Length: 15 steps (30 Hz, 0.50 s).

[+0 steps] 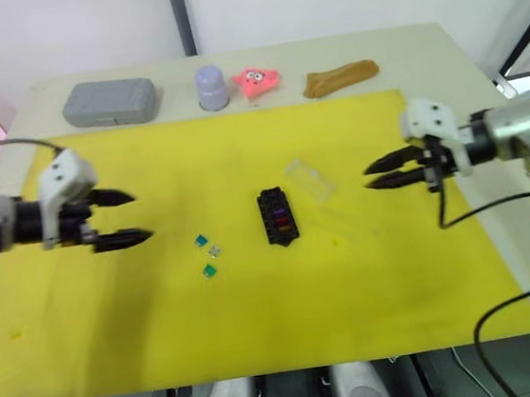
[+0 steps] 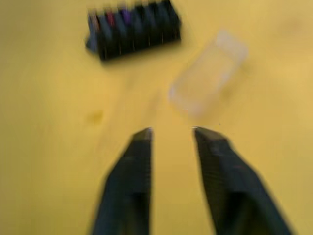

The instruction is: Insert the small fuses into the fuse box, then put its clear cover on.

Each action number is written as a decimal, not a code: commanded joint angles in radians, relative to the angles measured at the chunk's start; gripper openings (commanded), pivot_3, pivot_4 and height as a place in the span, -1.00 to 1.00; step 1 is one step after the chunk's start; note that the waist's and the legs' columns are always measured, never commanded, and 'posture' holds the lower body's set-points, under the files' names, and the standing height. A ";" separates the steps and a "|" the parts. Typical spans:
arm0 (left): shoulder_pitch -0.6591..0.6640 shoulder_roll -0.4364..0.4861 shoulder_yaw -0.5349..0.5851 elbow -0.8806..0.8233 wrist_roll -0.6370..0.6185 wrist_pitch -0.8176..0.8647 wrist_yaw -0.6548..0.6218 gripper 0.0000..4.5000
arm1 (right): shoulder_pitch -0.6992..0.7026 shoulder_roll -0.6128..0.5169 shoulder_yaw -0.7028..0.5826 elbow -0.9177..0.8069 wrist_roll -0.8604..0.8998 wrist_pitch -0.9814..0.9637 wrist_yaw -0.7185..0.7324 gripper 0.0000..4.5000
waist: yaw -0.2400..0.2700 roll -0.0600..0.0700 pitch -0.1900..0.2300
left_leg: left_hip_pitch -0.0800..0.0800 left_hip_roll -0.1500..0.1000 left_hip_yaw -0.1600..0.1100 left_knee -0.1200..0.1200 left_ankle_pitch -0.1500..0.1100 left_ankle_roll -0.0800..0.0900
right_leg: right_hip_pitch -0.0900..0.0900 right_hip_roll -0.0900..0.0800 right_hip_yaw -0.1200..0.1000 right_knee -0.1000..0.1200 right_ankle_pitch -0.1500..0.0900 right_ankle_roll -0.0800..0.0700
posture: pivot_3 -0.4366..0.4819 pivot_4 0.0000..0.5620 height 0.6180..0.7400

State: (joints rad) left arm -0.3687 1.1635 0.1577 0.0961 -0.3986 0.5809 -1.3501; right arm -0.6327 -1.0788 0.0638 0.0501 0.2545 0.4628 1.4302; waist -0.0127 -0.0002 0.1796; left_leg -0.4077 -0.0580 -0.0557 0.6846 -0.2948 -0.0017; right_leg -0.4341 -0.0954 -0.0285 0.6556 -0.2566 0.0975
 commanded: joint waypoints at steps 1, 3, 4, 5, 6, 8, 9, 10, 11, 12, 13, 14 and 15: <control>0.028 0.050 0.080 0.092 0.020 -0.075 -0.014 1.00 | 0.031 -0.052 -0.065 0.051 -0.014 -0.072 -0.002 0.48 | 0.001 0.000 0.000 | 0.000 0.000 0.000 0.000 0.000 0.000 | 0.000 0.000 0.000 0.000 0.000 0.000 | -0.05 -0.47 0.85; 0.052 0.064 0.103 0.128 0.020 -0.091 -0.018 1.00 | 0.057 -0.077 -0.077 0.095 -0.030 -0.104 -0.011 0.95 | 0.001 0.000 0.000 | 0.000 0.000 0.000 0.000 -0.001 0.001 | 0.001 -0.001 0.000 0.000 0.000 0.000 | -0.05 -0.47 0.85; 0.061 0.067 0.110 0.137 0.021 -0.096 -0.015 1.00 | 0.066 -0.085 -0.083 0.113 -0.035 -0.116 -0.015 0.98 | 0.001 0.000 0.000 | 0.000 0.000 0.000 0.000 -0.001 0.001 | 0.001 -0.001 0.000 0.000 0.000 0.000 | -0.05 -0.47 0.85; 0.070 0.067 0.115 0.142 0.020 -0.101 -0.014 1.00 | 0.072 -0.091 -0.089 0.128 -0.036 -0.124 -0.018 0.98 | 0.001 0.000 0.000 | 0.000 0.000 0.000 0.000 -0.001 0.001 | 0.001 -0.001 0.000 0.000 0.000 0.000 | -0.05 -0.47 0.85; 0.075 0.067 0.116 0.143 0.019 -0.105 -0.012 1.00 | 0.073 -0.093 -0.092 0.135 -0.036 -0.129 -0.021 0.98 | 0.001 0.000 0.000 | 0.000 0.000 0.000 0.000 -0.001 0.001 | 0.001 -0.001 0.000 0.000 0.000 0.000 | -0.05 -0.47 0.85; 0.081 0.052 0.109 0.115 0.006 -0.100 -0.006 1.00 | 0.055 -0.086 -0.088 0.132 -0.032 -0.131 -0.027 0.98 | 0.000 0.001 0.000 | 0.000 0.000 0.001 0.000 -0.001 0.001 | 0.000 -0.001 0.001 0.000 0.000 0.000 | -0.05 -0.47 0.85; 0.077 0.045 0.102 0.103 -0.002 -0.095 -0.006 1.00 | 0.040 -0.079 -0.081 0.125 -0.030 -0.129 -0.030 0.98 | 0.000 0.001 0.000 | 0.000 0.000 0.001 0.000 -0.001 0.001 | 0.000 -0.001 0.001 0.000 0.000 0.000 | -0.05 -0.47 0.85; 0.070 0.036 0.093 0.092 -0.007 -0.092 -0.007 1.00 | 0.025 -0.070 -0.074 0.111 -0.027 -0.125 -0.033 0.98 | 0.000 0.001 0.000 | 0.000 0.000 0.001 0.000 0.000 0.001 | 0.000 -0.001 0.001 0.000 0.000 0.000 | -0.05 -0.47 0.85; 0.062 0.029 0.085 0.087 -0.009 -0.090 -0.007 1.00 | 0.014 -0.063 -0.068 0.097 -0.024 -0.121 -0.036 0.98 | 0.000 0.001 0.000 | 0.000 0.000 0.001 0.000 0.000 0.000 | 0.000 -0.001 0.001 0.000 0.000 0.000 | -0.05 -0.47 0.85; 0.048 0.019 0.071 0.084 -0.010 -0.088 -0.008 1.00 | 0.001 -0.053 -0.060 0.076 -0.019 -0.114 -0.036 0.98 | 0.000 0.001 0.000 | 0.000 0.000 0.001 0.000 0.000 0.000 | 0.000 -0.001 0.001 0.000 0.000 0.000 | -0.05 -0.47 0.85; 0.035 0.008 0.056 0.077 -0.013 -0.081 -0.010 1.00 | -0.009 -0.043 -0.052 0.049 -0.011 -0.104 -0.034 0.98 | 0.000 0.001 0.000 | 0.000 0.000 0.001 0.000 0.000 0.000 | 0.000 -0.001 0.001 0.000 0.000 0.000 | -0.05 -0.47 0.85; 0.021 -0.007 0.036 0.063 -0.022 -0.067 -0.018 1.00 | -0.025 -0.027 -0.042 0.015 0.002 -0.083 -0.031 0.98 | 0.000 0.001 0.000 | 0.000 0.000 0.001 0.000 0.000 0.000 | 0.000 -0.001 0.001 0.000 0.000 0.000 | -0.05 -0.47 0.85; 0.012 -0.017 0.022 0.053 -0.028 -0.057 -0.024 1.00 | -0.035 -0.016 -0.037 -0.008 0.010 -0.067 -0.029 0.98 | 0.000 0.001 0.000 | 0.000 0.001 0.001 0.000 0.000 0.000 | 0.000 -0.001 0.001 0.000 0.000 0.000 | -0.05 -0.47 0.85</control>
State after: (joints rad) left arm -0.3355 1.1494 0.1883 0.1809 -0.4061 0.5086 -1.3582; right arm -0.6392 -1.1027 0.0328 0.1048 0.2317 0.3743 1.3984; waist -0.0129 0.0007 0.1799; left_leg -0.4076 -0.0575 -0.0549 0.6844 -0.2947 -0.0023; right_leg -0.4341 -0.0967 -0.0272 0.6557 -0.2566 0.0975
